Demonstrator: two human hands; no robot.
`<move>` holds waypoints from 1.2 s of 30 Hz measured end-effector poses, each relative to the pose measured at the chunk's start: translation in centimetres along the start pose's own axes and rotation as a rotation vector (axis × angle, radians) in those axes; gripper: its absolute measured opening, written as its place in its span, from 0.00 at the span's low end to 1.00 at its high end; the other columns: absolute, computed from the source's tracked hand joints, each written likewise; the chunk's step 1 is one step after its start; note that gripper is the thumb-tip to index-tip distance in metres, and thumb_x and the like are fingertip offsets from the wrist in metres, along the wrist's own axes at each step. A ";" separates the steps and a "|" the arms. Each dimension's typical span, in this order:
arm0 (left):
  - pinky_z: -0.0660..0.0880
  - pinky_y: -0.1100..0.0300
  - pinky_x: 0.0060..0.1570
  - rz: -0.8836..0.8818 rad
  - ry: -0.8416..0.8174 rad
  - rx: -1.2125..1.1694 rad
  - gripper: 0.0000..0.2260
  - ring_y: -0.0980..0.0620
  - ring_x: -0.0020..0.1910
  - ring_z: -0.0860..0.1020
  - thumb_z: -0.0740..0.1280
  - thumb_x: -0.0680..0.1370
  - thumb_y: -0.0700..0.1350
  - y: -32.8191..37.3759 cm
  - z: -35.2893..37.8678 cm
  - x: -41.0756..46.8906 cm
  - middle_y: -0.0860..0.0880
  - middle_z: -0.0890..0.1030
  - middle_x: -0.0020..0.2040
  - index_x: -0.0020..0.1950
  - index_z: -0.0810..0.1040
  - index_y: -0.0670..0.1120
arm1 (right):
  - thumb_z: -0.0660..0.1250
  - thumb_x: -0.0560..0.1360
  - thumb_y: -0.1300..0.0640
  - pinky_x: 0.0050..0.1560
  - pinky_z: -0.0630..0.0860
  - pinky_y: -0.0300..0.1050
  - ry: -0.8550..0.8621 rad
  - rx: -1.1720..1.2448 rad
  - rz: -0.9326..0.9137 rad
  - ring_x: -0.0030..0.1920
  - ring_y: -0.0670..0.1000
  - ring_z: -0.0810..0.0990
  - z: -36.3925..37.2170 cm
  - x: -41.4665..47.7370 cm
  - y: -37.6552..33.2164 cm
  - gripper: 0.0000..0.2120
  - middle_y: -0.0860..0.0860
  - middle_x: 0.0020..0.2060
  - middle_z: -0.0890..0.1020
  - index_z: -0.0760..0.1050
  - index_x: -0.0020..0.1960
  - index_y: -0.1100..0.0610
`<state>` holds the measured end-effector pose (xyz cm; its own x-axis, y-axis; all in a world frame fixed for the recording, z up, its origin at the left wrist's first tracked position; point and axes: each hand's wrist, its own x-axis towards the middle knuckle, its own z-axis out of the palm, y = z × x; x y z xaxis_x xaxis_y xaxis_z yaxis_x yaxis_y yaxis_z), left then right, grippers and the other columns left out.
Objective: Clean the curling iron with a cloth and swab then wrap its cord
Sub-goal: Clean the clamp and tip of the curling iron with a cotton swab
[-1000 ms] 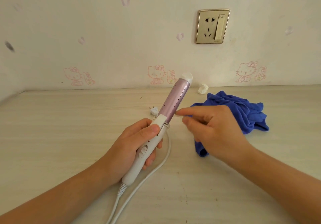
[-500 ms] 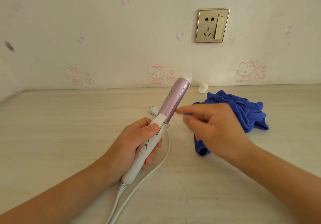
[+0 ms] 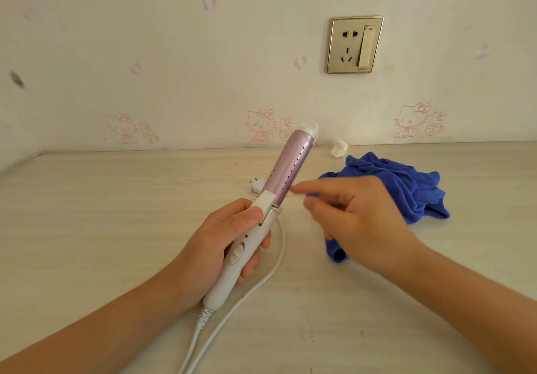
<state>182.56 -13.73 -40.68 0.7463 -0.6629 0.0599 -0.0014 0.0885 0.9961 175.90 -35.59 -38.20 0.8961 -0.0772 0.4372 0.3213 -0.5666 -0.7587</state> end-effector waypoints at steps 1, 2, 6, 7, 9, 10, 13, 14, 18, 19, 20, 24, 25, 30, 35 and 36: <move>0.70 0.60 0.25 -0.003 -0.010 0.001 0.23 0.48 0.24 0.72 0.68 0.75 0.58 0.0 0.0 0.0 0.40 0.79 0.42 0.50 0.73 0.37 | 0.67 0.80 0.65 0.27 0.74 0.43 0.042 0.013 0.017 0.23 0.49 0.72 -0.5 0.4 0.2 0.16 0.55 0.25 0.76 0.85 0.56 0.45; 0.70 0.60 0.25 -0.004 -0.019 -0.001 0.23 0.48 0.24 0.72 0.68 0.75 0.58 0.0 0.1 0.0 0.39 0.79 0.42 0.50 0.73 0.37 | 0.67 0.80 0.65 0.27 0.72 0.41 0.084 0.026 0.036 0.23 0.46 0.71 -1.0 0.9 0.3 0.16 0.56 0.24 0.75 0.84 0.55 0.44; 0.70 0.61 0.25 0.000 -0.018 -0.012 0.24 0.48 0.24 0.72 0.67 0.76 0.58 0.0 0.1 -0.2 0.39 0.78 0.42 0.50 0.72 0.35 | 0.67 0.80 0.65 0.28 0.72 0.37 0.098 0.068 0.070 0.23 0.44 0.69 -1.1 0.8 0.4 0.16 0.52 0.21 0.72 0.85 0.58 0.48; 0.70 0.61 0.25 0.002 -0.011 -0.018 0.24 0.48 0.24 0.72 0.67 0.76 0.58 0.0 0.1 -0.2 0.39 0.78 0.42 0.51 0.72 0.35 | 0.68 0.80 0.65 0.27 0.73 0.38 0.043 0.071 0.054 0.24 0.43 0.69 -0.4 0.2 0.2 0.15 0.49 0.21 0.73 0.84 0.60 0.49; 0.70 0.61 0.25 0.012 -0.003 -0.024 0.26 0.48 0.24 0.72 0.67 0.76 0.58 0.0 -0.1 -0.4 0.39 0.78 0.42 0.53 0.72 0.33 | 0.69 0.80 0.65 0.29 0.75 0.45 -0.077 0.071 0.014 0.24 0.44 0.70 0.9 -1.1 -0.3 0.17 0.53 0.22 0.74 0.82 0.62 0.47; 0.69 0.60 0.25 0.016 0.000 -0.022 0.27 0.48 0.24 0.72 0.67 0.76 0.58 0.0 -0.1 -0.4 0.39 0.78 0.42 0.54 0.71 0.33 | 0.69 0.80 0.65 0.31 0.75 0.48 -0.111 0.065 0.004 0.25 0.45 0.70 1.2 -1.4 -0.4 0.18 0.56 0.23 0.74 0.81 0.63 0.44; 0.69 0.60 0.25 0.018 0.012 -0.016 0.27 0.48 0.24 0.72 0.68 0.76 0.58 -0.1 -0.2 -0.2 0.38 0.78 0.42 0.54 0.72 0.33 | 0.68 0.80 0.65 0.34 0.76 0.52 -0.124 0.080 0.020 0.25 0.48 0.70 1.3 -1.2 -0.1 0.19 0.60 0.25 0.73 0.81 0.62 0.43; 0.70 0.60 0.25 0.017 0.015 -0.017 0.27 0.48 0.24 0.72 0.68 0.76 0.58 -0.1 -0.3 -0.2 0.38 0.78 0.43 0.54 0.72 0.33 | 0.68 0.80 0.65 0.34 0.77 0.53 -0.115 0.075 0.025 0.25 0.48 0.70 1.2 -1.0 0.0 0.19 0.60 0.25 0.73 0.82 0.62 0.44; 0.70 0.60 0.25 0.004 0.002 0.003 0.23 0.48 0.24 0.72 0.69 0.76 0.58 -0.1 -0.2 0.1 0.39 0.78 0.42 0.51 0.73 0.37 | 0.67 0.80 0.66 0.30 0.76 0.48 -0.055 0.056 0.023 0.24 0.52 0.71 0.6 -0.3 0.2 0.16 0.55 0.23 0.74 0.85 0.58 0.48; 0.70 0.60 0.25 0.000 -0.003 0.009 0.23 0.48 0.24 0.72 0.69 0.76 0.58 0.0 -0.1 0.0 0.40 0.78 0.42 0.50 0.73 0.37 | 0.67 0.80 0.66 0.29 0.75 0.46 -0.025 0.057 0.031 0.24 0.53 0.72 0.1 0.0 0.4 0.16 0.54 0.23 0.73 0.85 0.56 0.46; 0.70 0.61 0.25 -0.005 -0.007 0.014 0.23 0.48 0.24 0.72 0.69 0.75 0.58 0.0 -0.1 0.0 0.40 0.78 0.42 0.49 0.73 0.37 | 0.67 0.80 0.65 0.28 0.73 0.44 0.011 0.057 0.041 0.25 0.53 0.71 -0.3 0.4 0.5 0.17 0.53 0.22 0.72 0.85 0.54 0.44; 0.69 0.61 0.25 -0.012 -0.015 0.031 0.22 0.49 0.24 0.71 0.68 0.75 0.58 0.2 0.1 -0.1 0.40 0.78 0.41 0.47 0.73 0.38 | 0.66 0.80 0.64 0.27 0.69 0.52 0.179 0.077 0.077 0.26 0.54 0.67 -1.8 1.6 1.1 0.18 0.62 0.25 0.71 0.84 0.53 0.41; 0.69 0.61 0.25 -0.012 -0.014 0.037 0.21 0.49 0.24 0.71 0.68 0.75 0.58 0.2 0.2 -0.2 0.40 0.78 0.41 0.46 0.73 0.39 | 0.66 0.80 0.64 0.28 0.70 0.53 0.206 0.083 0.079 0.27 0.54 0.67 -1.9 1.8 1.1 0.17 0.63 0.26 0.72 0.84 0.53 0.42; 0.68 0.61 0.25 -0.016 -0.001 0.036 0.20 0.48 0.23 0.71 0.69 0.74 0.59 0.3 0.2 -0.2 0.41 0.79 0.40 0.46 0.75 0.41 | 0.67 0.80 0.64 0.30 0.73 0.56 0.300 0.097 0.080 0.26 0.56 0.68 -2.2 1.9 1.0 0.16 0.63 0.26 0.73 0.85 0.52 0.44; 0.71 0.60 0.26 0.005 -0.002 0.038 0.16 0.48 0.24 0.73 0.68 0.75 0.59 0.3 0.2 -0.3 0.39 0.80 0.41 0.45 0.79 0.45 | 0.67 0.80 0.65 0.24 0.69 0.38 0.348 0.140 0.051 0.24 0.50 0.66 -2.2 1.6 0.8 0.16 0.63 0.26 0.72 0.85 0.51 0.44; 0.71 0.60 0.26 0.005 -0.003 0.048 0.16 0.48 0.24 0.73 0.68 0.75 0.59 0.3 0.2 -0.3 0.39 0.80 0.41 0.44 0.79 0.46 | 0.67 0.80 0.65 0.24 0.68 0.38 0.359 0.138 0.053 0.24 0.50 0.66 -2.2 1.6 0.8 0.16 0.63 0.26 0.72 0.85 0.50 0.44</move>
<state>182.18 -13.67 -40.34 0.7444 -0.6645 0.0654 -0.0373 0.0564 0.9977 176.93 -37.99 -36.99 0.7563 -0.3998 0.5179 0.3372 -0.4401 -0.8322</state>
